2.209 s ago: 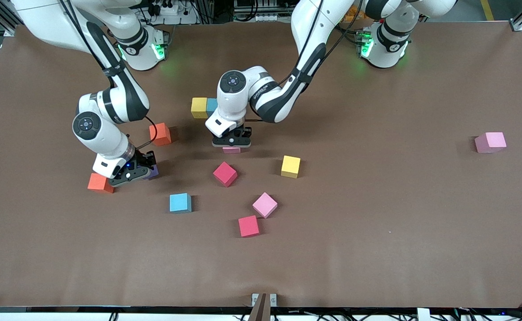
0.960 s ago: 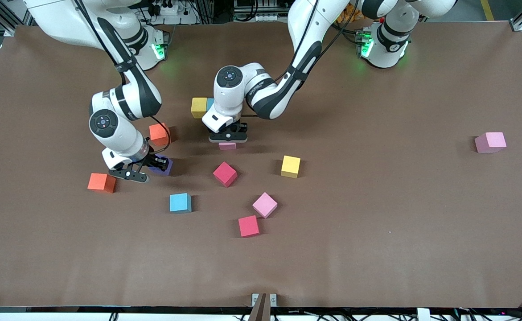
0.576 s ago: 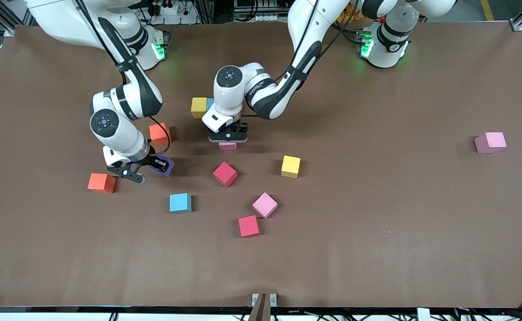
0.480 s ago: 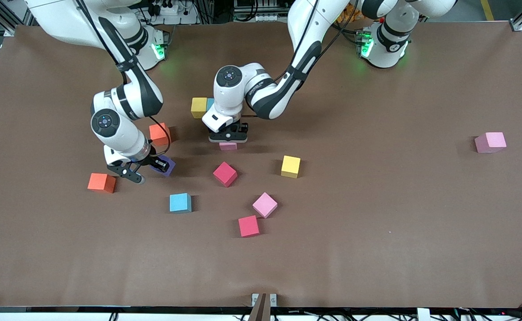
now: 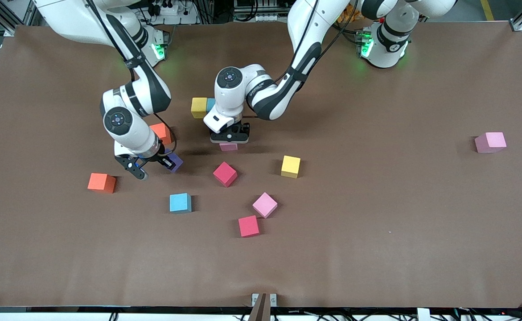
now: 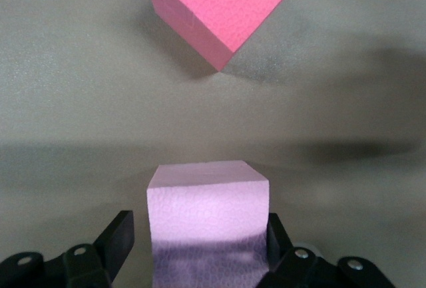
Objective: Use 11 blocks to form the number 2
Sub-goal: 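Set the pink block with the left gripper while the right gripper carries purple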
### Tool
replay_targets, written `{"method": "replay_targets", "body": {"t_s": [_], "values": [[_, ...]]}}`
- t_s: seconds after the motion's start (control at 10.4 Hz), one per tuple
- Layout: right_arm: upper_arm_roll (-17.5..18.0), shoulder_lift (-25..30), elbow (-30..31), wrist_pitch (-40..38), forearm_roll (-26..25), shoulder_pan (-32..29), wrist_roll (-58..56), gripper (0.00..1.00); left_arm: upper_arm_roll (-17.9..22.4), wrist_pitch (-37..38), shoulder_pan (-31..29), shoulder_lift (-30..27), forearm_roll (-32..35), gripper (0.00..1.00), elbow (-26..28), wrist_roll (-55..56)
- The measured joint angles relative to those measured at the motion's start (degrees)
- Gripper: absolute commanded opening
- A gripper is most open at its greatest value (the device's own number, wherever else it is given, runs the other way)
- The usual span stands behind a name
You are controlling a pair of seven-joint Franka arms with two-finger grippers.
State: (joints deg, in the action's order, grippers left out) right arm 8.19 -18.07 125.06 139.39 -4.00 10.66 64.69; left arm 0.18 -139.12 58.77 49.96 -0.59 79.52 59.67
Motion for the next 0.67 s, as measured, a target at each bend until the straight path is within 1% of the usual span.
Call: {"method": "replay_targets", "body": {"t_s": [0.29, 0.48, 0.67], "values": [[0.57, 0.0, 0.0, -1.33, 0.06, 0.78, 11.75, 0.0, 0.05, -0.52, -0.14, -0.96, 0.01, 0.93, -0.92, -0.06], [1.16, 0.0, -0.01, -1.33, 0.13, 1.78, 21.07, 0.0, -0.19, -0.46, -0.37, -2.47, 0.01, 0.97, -1.22, -0.32], [2.43, 0.0, -0.01, -1.28, 0.19, 2.15, 30.22, 0.0, -2.6, 2.14, -1.34, -5.29, 0.01, 1.0, -1.27, -1.55]]}}
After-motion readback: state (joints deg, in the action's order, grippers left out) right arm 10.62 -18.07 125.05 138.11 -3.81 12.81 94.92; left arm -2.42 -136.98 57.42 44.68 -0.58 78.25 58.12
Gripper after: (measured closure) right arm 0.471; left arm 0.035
